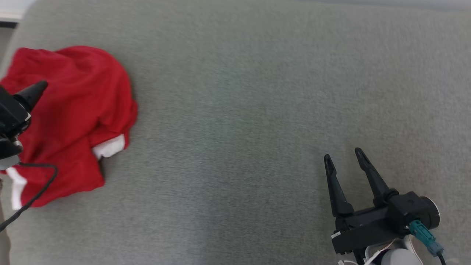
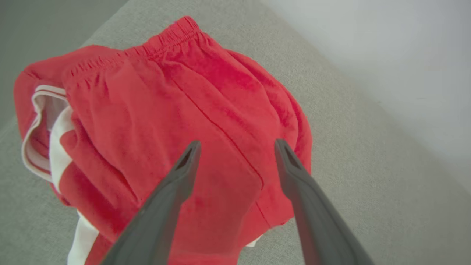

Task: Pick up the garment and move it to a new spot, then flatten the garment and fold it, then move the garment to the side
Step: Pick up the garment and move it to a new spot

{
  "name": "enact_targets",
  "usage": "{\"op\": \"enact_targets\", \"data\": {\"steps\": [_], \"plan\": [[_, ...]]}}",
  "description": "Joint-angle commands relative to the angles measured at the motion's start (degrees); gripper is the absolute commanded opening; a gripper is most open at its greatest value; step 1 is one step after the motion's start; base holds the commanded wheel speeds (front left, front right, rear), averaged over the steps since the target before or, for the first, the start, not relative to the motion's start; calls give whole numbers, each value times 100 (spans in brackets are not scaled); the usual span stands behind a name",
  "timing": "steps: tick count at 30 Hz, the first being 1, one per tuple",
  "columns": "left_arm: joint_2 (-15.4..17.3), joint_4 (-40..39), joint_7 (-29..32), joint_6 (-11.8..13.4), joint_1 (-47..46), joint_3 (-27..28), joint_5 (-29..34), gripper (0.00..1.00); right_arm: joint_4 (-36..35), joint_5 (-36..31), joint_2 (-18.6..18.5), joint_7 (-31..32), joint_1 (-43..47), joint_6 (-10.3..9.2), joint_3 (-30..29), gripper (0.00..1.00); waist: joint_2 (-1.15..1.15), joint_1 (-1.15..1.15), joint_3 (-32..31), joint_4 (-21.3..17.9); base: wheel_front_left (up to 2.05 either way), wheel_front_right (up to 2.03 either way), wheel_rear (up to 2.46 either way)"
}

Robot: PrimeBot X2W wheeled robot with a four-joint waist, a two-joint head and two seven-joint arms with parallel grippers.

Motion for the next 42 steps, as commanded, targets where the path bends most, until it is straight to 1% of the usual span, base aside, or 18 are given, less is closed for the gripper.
{"op": "enact_targets", "data": {"steps": [1,5,6,7,8,9,15,18,22,26,31,37,42], "plan": [[94,-152,159,99,124,-56,73,100,37,59,-3,-66,-106,-12,11,100,-1,-2,586,-571,0,0,0],[277,-415,514,255,300,-241,294,100,140,101,-1,-140,-196,-12,42,100,-1,-2,549,-585,0,0,0],[314,-476,578,283,341,-260,328,93,165,115,-2,-151,-206,-12,57,100,-1,-2,523,-584,0,0,0],[352,-535,623,296,370,-268,357,49,192,133,-2,-170,-213,-12,66,100,-1,-2,489,-581,0,0,0],[390,-590,656,320,409,-286,384,31,219,142,-3,-187,-222,-12,77,100,-1,-2,450,-579,0,0,0],[434,-642,693,333,447,-298,411,0,238,149,-3,-189,-230,-12,88,100,-1,-2,419,-578,0,0,0],[536,-826,839,360,670,-356,466,0,365,246,-3,-247,-250,-12,128,100,-1,-2,220,-586,0,0,0],[576,-977,712,350,707,-328,517,0,448,307,-3,-294,-202,-12,132,100,-1,-2,43,-584,0,0,0],[612,-1097,378,183,491,-346,561,0,563,391,-2,-349,-132,-12,85,100,-1,-2,-246,-547,0,0,0],[646,-1112,72,10,217,-483,687,0,698,467,-2,-422,-46,-12,49,100,-1,-2,-630,-521,0,0,0],[598,-1102,-241,-235,-220,-689,759,0,859,587,-3,-499,105,-12,-30,100,-1,-2,-1142,-629,0,0,0],[294,-1025,-565,-541,-716,-1033,674,0,962,642,-3,-537,446,-12,-292,100,-1,-2,-1761,-864,0,0,0],[-161,-1018,-855,-747,-867,-1269,490,0,880,564,-3,-452,723,-12,-495,100,-1,-2,-2096,-1196,0,0,0]]}}
